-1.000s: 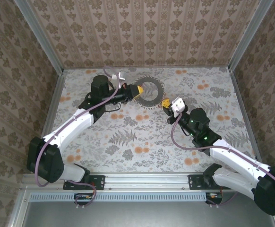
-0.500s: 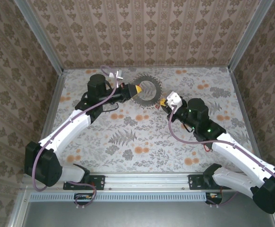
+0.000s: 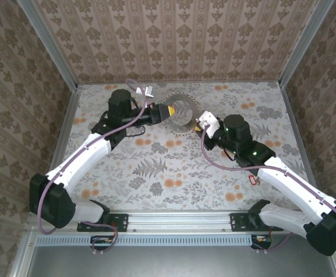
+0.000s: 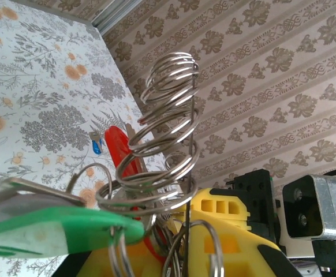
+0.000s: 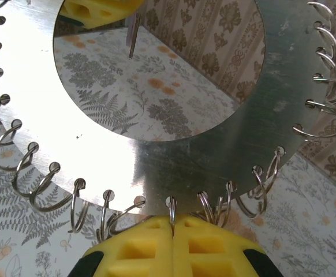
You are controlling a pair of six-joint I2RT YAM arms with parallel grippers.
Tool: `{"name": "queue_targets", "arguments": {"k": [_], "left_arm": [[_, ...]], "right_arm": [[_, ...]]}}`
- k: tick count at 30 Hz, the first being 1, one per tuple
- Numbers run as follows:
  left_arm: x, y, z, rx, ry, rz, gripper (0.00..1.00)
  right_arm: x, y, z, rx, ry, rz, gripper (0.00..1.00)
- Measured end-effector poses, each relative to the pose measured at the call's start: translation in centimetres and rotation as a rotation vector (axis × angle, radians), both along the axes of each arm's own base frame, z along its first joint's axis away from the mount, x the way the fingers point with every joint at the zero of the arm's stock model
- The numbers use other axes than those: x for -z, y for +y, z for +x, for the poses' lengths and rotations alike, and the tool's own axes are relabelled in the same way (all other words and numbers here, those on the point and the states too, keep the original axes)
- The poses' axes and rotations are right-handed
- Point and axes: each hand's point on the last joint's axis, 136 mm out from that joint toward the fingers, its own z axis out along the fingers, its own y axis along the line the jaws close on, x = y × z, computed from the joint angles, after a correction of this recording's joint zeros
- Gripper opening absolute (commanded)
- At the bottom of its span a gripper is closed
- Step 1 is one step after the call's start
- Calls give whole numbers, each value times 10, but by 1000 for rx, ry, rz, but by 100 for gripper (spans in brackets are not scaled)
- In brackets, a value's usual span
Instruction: Put the keys on the keyring
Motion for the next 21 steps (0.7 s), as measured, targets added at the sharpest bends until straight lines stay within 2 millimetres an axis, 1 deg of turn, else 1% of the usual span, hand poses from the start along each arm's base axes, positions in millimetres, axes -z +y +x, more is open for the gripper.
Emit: {"name": "queue_targets", "arguments": {"k": [4, 8, 12, 17, 21], "left_arm": [[-3, 0, 0, -5, -15, 23, 0], [-2, 0, -3, -13, -9, 34, 0], [-5, 2, -2, -31, -8, 29, 0], [2, 4, 0, -57, 27, 33, 0], [3, 4, 1, -63, 43, 30, 0]], "right_arm": [[-2, 0, -1, 0, -15, 13, 0], [-3, -3, -7, -2, -31, 30, 0], [-6, -3, -7, 0, -55, 53, 0], [-10, -5, -10, 4, -90, 97, 0], [-9, -4, -10, 6, -104, 122, 0]]}}
